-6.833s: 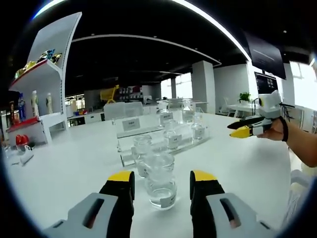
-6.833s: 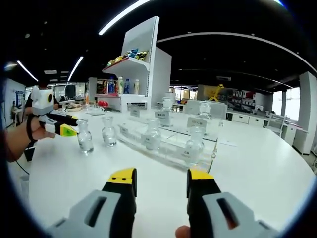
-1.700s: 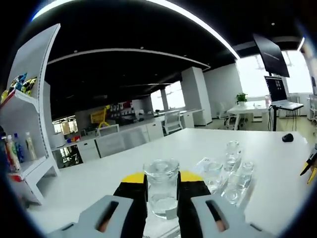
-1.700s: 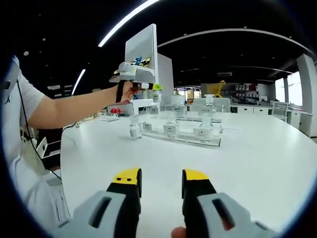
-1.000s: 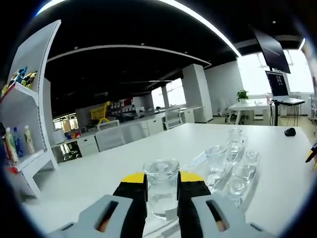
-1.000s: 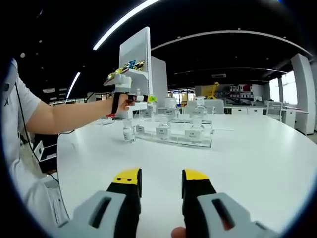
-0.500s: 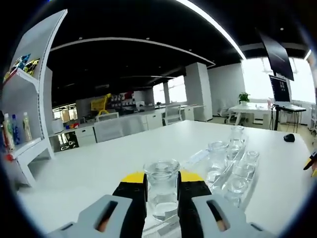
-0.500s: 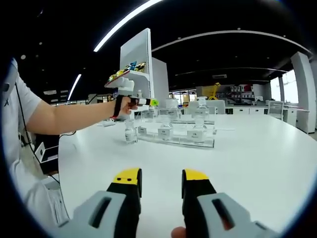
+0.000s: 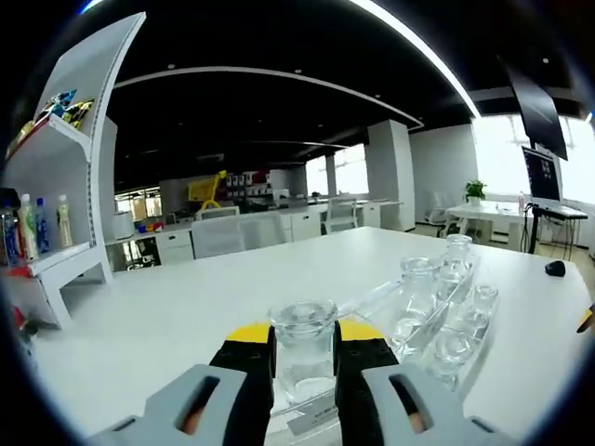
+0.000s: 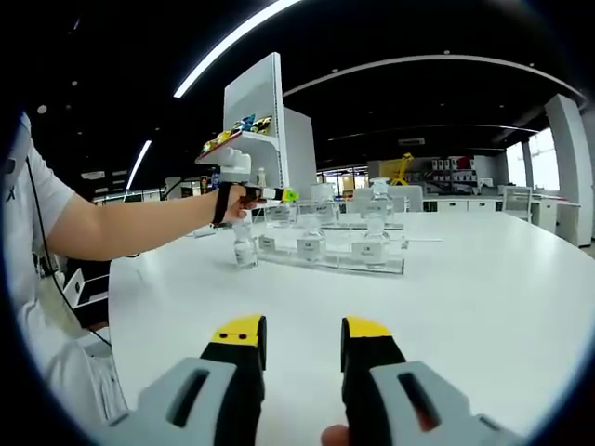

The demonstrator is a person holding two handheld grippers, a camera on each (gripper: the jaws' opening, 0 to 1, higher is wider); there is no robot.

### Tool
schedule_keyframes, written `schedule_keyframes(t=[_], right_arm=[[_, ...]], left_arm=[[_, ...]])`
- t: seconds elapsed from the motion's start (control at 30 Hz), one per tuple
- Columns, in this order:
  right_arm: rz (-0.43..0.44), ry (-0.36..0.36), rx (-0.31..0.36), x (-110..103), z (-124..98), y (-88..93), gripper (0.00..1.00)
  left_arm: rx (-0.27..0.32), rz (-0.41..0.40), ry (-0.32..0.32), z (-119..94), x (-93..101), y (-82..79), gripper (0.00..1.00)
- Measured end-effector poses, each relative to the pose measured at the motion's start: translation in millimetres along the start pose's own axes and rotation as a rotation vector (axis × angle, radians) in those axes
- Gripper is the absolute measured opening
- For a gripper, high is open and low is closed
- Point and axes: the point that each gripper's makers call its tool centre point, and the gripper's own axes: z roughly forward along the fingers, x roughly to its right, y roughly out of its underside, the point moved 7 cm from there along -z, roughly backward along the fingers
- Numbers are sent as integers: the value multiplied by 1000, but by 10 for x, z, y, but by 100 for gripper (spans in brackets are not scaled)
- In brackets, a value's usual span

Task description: Identify the label on the chemical reagent bottle, grasp the chemical reagent bottle, and place it in the designated position on the reagent rack

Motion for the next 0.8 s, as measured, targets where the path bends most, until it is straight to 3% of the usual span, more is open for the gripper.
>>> schedule_keyframes(t=[0.17, 0.27, 0.5, 0.67, 0.8], right_arm=[[1, -4, -1, -10, 6, 9, 30], [3, -5, -6, -14, 4, 24, 30], [1, -12, -12, -46, 6, 49, 30], [3, -10, -10, -46, 8, 45, 30], [-2, -13, -17, -67, 20, 53, 30]], left_arm=[[8, 24, -11, -53, 41, -3, 26], [-1, 31, -5, -64, 69, 3, 35], [3, 27, -3, -54, 51, 15, 44], [7, 61, 2, -92, 74, -4, 55], [45, 47, 21, -125, 91, -43, 72]])
